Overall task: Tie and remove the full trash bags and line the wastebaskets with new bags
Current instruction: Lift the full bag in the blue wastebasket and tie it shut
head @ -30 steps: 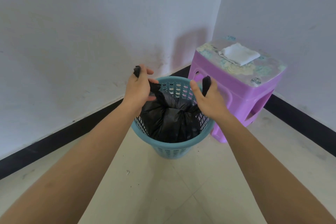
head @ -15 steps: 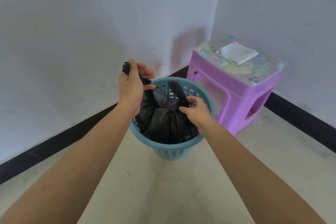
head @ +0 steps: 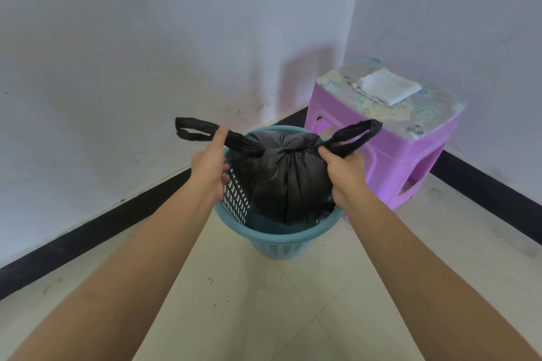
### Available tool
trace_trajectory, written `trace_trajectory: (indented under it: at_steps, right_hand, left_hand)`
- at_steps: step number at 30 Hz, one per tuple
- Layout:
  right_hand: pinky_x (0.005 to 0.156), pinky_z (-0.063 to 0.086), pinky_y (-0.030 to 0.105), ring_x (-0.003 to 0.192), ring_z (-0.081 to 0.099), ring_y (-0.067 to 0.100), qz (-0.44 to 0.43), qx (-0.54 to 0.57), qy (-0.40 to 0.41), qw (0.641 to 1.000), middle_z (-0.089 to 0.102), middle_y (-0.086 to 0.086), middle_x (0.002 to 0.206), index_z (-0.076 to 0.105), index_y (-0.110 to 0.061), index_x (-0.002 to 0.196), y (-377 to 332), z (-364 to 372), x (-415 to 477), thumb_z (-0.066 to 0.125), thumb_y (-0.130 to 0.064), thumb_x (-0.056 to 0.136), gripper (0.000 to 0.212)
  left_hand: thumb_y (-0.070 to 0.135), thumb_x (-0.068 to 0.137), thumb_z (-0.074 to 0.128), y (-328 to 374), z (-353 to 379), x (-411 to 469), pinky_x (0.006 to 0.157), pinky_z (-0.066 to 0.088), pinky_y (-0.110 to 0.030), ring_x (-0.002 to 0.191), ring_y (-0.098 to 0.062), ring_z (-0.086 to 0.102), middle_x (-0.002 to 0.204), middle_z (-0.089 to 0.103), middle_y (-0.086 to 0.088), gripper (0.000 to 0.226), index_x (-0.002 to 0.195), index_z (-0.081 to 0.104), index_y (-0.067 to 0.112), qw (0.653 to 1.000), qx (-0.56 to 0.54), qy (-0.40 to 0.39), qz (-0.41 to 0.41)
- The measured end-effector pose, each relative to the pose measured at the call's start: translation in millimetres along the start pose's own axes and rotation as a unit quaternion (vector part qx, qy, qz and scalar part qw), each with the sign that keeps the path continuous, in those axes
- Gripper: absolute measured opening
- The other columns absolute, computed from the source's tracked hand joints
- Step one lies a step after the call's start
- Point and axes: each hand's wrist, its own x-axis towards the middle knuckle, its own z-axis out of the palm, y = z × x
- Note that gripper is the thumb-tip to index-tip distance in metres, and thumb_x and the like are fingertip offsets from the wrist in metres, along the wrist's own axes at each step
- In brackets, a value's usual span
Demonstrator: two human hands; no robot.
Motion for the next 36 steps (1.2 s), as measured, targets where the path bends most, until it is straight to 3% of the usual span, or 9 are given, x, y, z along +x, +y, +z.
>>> trace_trajectory:
  at_steps: [4, 8, 10, 13, 15, 20, 26, 32, 36]
  right_hand:
    - [0.093, 0.054, 0.041, 0.099, 0.07, 0.024, 0.044, -0.004, -0.13, 0.991, 0.076, 0.005, 0.102, 0.072, -0.015, 0.109, -5, 1, -5, 0.06, -0.029, 0.098, 0.022]
    - [0.084, 0.05, 0.037, 0.093, 0.065, 0.02, -0.015, -0.152, -0.131, 0.979, 0.071, 0.004, 0.1, 0.067, -0.023, 0.097, -7, 1, -12, 0.042, -0.045, 0.103, 0.034]
    - [0.082, 0.051, 0.043, 0.087, 0.064, 0.023, -0.123, -0.255, -0.104, 0.954, 0.069, 0.008, 0.094, 0.065, -0.014, 0.1, -2, 3, -13, 0.037, -0.044, 0.105, 0.042]
    - [0.072, 0.051, 0.044, 0.073, 0.059, 0.024, -0.296, -0.293, -0.053, 0.908, 0.061, 0.01, 0.076, 0.059, -0.002, 0.087, 6, 6, -12, 0.04, -0.032, 0.105, 0.04]
    - [0.072, 0.048, 0.019, 0.077, 0.059, 0.01, -0.283, -0.239, -0.065, 0.927, 0.062, 0.0, 0.08, 0.06, -0.009, 0.092, 6, 10, -15, 0.039, -0.033, 0.106, 0.035]
    - [0.082, 0.049, 0.038, 0.084, 0.065, 0.024, -0.201, -0.232, -0.115, 0.945, 0.069, 0.013, 0.087, 0.062, -0.006, 0.1, 9, 14, -16, 0.032, -0.046, 0.105, 0.05]
    - [0.078, 0.044, 0.038, 0.085, 0.061, 0.023, -0.177, -0.326, -0.157, 0.915, 0.067, 0.007, 0.088, 0.062, -0.011, 0.091, 9, 8, -9, 0.032, -0.047, 0.105, 0.048]
    - [0.077, 0.048, 0.037, 0.089, 0.062, 0.025, -0.264, -0.438, -0.194, 0.837, 0.068, 0.0, 0.09, 0.063, -0.021, 0.092, 13, 6, -11, 0.039, -0.042, 0.101, 0.034]
    - [0.08, 0.05, 0.039, 0.087, 0.062, 0.017, -0.291, -0.434, -0.235, 0.82, 0.067, -0.005, 0.09, 0.061, -0.023, 0.097, 15, 6, -17, 0.044, -0.06, 0.095, 0.041]
  left_hand:
    - [0.049, 0.084, 0.071, -5, 7, 4, 0.067, 0.049, -0.027, 0.091, -0.015, 0.06, 0.098, 0.063, 0.0, 0.047, 0.113, 0.057, 0.014, 0.995, 0.04, -0.085, -0.013]
    - [0.031, 0.093, 0.066, -11, 14, 5, 0.061, 0.047, -0.025, 0.07, -0.009, 0.052, 0.083, 0.059, -0.001, 0.022, 0.099, 0.063, 0.01, 0.997, 0.048, -0.063, 0.024]
    - [0.03, 0.097, 0.06, -15, 15, 4, 0.072, 0.052, -0.034, 0.074, -0.008, 0.058, 0.086, 0.066, -0.007, 0.026, 0.102, 0.068, 0.006, 0.979, 0.137, -0.043, 0.145]
    - [0.033, 0.101, 0.051, -10, 17, -8, 0.079, 0.045, -0.027, 0.081, -0.013, 0.057, 0.091, 0.06, -0.005, 0.026, 0.092, 0.062, 0.011, 0.87, 0.277, -0.032, 0.407]
    - [0.031, 0.103, 0.046, -5, 20, -21, 0.078, 0.041, -0.012, 0.082, -0.006, 0.06, 0.088, 0.063, 0.001, 0.022, 0.094, 0.058, 0.015, 0.837, 0.264, -0.071, 0.474]
    - [0.034, 0.106, 0.032, -9, 27, -28, 0.095, 0.051, -0.039, 0.084, -0.013, 0.072, 0.077, 0.075, -0.005, 0.031, 0.09, 0.053, 0.017, 0.905, 0.192, -0.187, 0.33]
    - [0.026, 0.106, 0.036, -12, 22, -20, 0.094, 0.051, -0.04, 0.083, -0.027, 0.07, 0.067, 0.068, -0.008, 0.029, 0.103, 0.057, 0.007, 0.966, 0.079, -0.224, 0.1]
    - [-0.001, 0.092, 0.057, -12, 23, -31, 0.068, 0.046, -0.021, 0.059, -0.006, 0.055, 0.056, 0.054, 0.01, 0.018, 0.102, 0.063, 0.013, 0.934, 0.086, -0.319, 0.138]
    - [0.001, 0.098, 0.045, -14, 26, -27, 0.05, 0.035, -0.018, 0.052, -0.011, 0.037, 0.046, 0.042, 0.008, 0.032, 0.074, 0.058, 0.015, 0.966, 0.08, -0.206, 0.135]
